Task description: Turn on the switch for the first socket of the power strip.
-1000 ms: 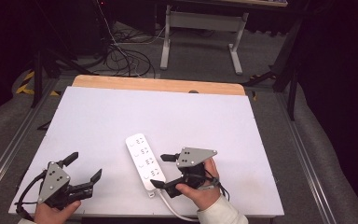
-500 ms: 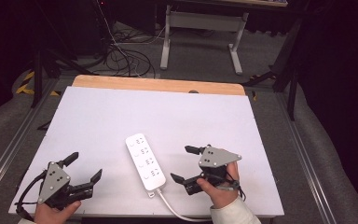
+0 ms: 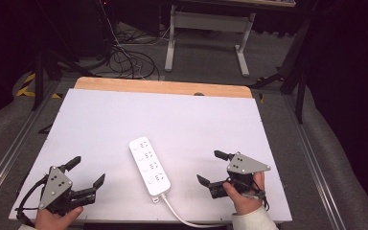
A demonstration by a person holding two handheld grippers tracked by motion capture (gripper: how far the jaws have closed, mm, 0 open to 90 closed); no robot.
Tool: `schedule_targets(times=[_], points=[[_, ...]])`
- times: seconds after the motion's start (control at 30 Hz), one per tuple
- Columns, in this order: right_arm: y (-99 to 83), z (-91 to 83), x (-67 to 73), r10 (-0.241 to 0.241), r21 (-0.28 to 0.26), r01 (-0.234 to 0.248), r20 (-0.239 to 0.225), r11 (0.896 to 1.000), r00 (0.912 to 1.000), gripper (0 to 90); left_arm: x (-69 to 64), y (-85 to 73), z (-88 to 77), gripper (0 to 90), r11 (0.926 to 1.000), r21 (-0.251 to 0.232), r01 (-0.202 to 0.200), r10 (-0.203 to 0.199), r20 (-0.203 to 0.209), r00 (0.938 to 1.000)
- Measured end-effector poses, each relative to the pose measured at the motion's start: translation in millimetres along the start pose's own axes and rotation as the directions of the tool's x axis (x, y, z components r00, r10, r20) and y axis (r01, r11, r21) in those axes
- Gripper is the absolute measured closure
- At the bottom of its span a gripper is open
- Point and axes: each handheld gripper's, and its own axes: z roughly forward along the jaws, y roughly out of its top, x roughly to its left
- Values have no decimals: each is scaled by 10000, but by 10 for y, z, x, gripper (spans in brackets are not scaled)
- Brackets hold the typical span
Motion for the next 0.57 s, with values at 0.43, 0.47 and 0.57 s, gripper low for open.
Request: schedule_targets(times=[0.43, 0.47, 0.57], points=[[-405, -194, -169, 843, 203, -868, 1019, 9960, 9912, 46, -3, 0, 8, 125, 10000, 33, -56, 56, 7, 10000], [-422, -200, -176, 875, 208, -900, 1016, 9957, 9910, 45, -6, -2, 10, 125, 10000, 54, -23, 23, 23, 10000], [-473, -224, -203, 1024, 251, -1054, 985, 9941, 9898, 46, -3, -4, 20, 124, 9999, 135, -20, 19, 81, 10000]])
